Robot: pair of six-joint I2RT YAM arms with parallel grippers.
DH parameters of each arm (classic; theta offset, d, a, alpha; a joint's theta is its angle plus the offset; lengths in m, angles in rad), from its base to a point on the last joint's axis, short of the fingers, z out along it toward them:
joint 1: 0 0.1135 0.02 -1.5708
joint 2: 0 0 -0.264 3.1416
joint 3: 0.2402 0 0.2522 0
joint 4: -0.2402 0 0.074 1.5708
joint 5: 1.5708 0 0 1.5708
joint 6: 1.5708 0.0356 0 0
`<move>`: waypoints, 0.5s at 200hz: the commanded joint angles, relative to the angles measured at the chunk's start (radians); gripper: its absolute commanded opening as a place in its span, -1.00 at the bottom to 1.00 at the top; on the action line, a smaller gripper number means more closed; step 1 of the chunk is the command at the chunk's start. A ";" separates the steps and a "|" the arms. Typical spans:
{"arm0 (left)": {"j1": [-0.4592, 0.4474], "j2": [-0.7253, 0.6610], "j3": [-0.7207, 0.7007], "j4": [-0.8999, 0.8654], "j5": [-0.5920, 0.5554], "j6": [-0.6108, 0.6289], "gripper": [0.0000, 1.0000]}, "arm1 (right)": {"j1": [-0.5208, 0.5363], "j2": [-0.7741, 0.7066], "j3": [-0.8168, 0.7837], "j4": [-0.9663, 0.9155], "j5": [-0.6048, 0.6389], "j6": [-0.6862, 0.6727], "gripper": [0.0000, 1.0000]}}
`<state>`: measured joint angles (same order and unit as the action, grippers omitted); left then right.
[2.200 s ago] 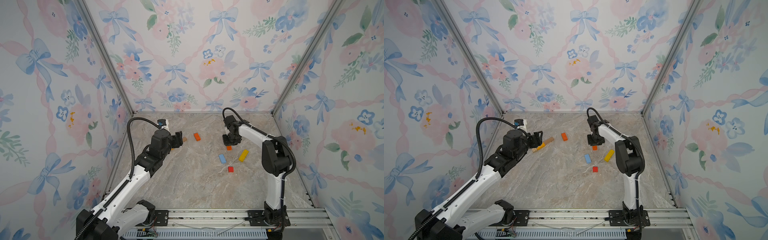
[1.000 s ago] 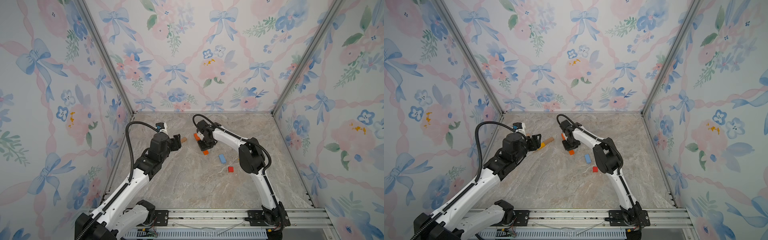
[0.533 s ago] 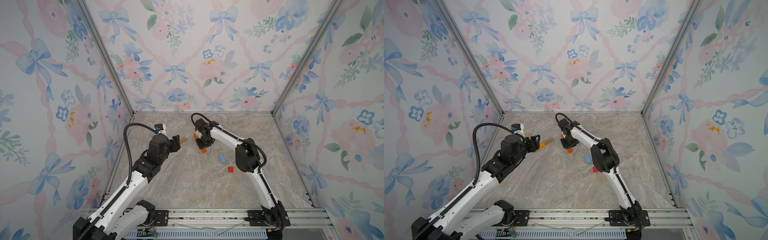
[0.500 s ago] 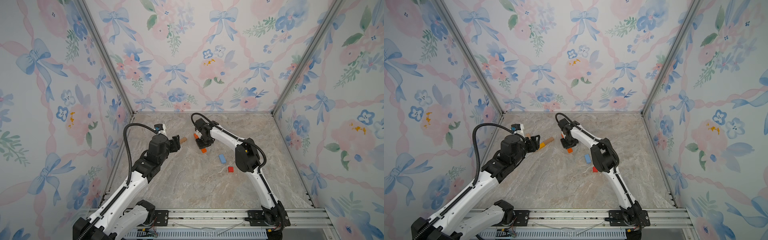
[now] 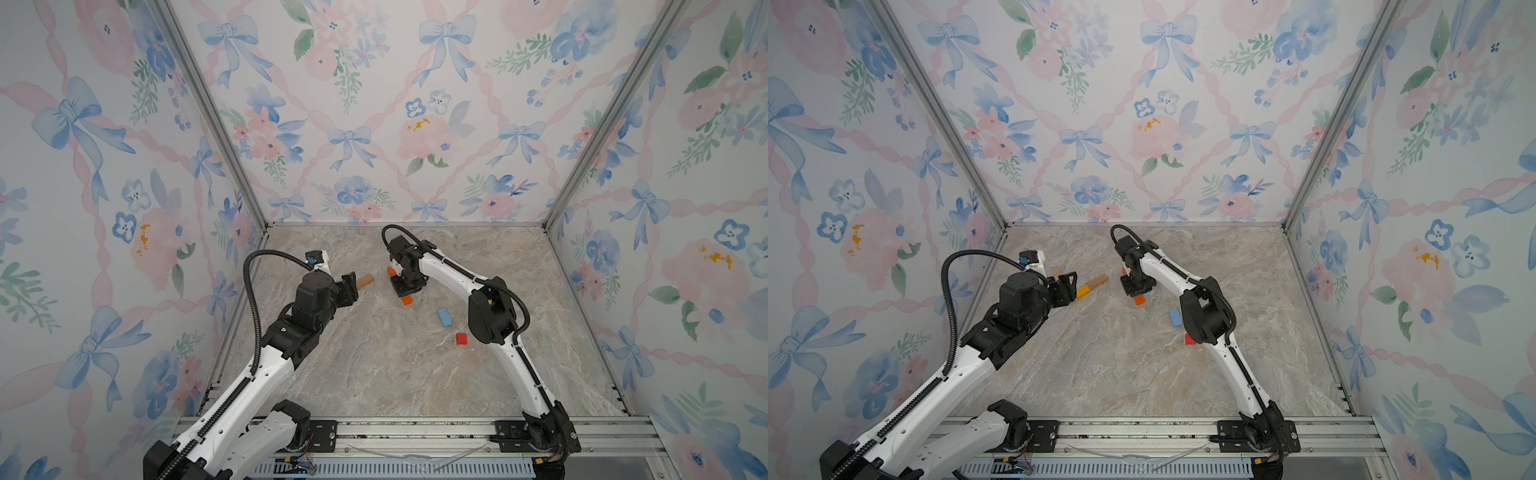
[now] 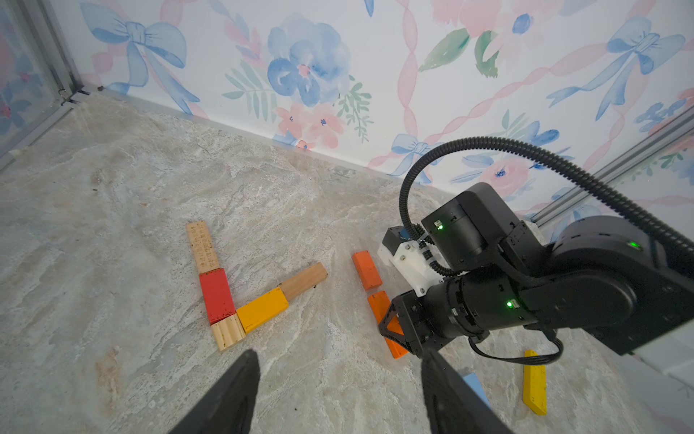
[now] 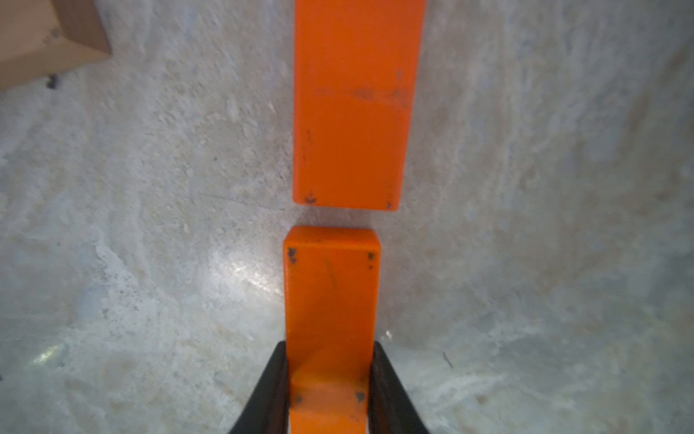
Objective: Assemble the letter v with building blocks
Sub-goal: Assemble the building block at the center of the board.
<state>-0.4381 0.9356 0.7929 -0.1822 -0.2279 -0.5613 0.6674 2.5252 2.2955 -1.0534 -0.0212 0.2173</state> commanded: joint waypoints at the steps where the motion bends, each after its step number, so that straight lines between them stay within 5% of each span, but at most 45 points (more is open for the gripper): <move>1: 0.005 -0.012 -0.012 -0.010 -0.013 -0.015 0.41 | -0.006 0.052 0.038 -0.043 0.008 0.010 -0.83; 100: 0.007 -0.008 -0.016 -0.010 -0.010 -0.022 0.40 | -0.025 0.078 0.085 -0.068 0.013 0.026 -0.83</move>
<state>-0.4381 0.9356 0.7876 -0.1825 -0.2279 -0.5762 0.6567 2.5576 2.3566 -1.0847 -0.0216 0.2276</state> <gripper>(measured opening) 0.699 0.306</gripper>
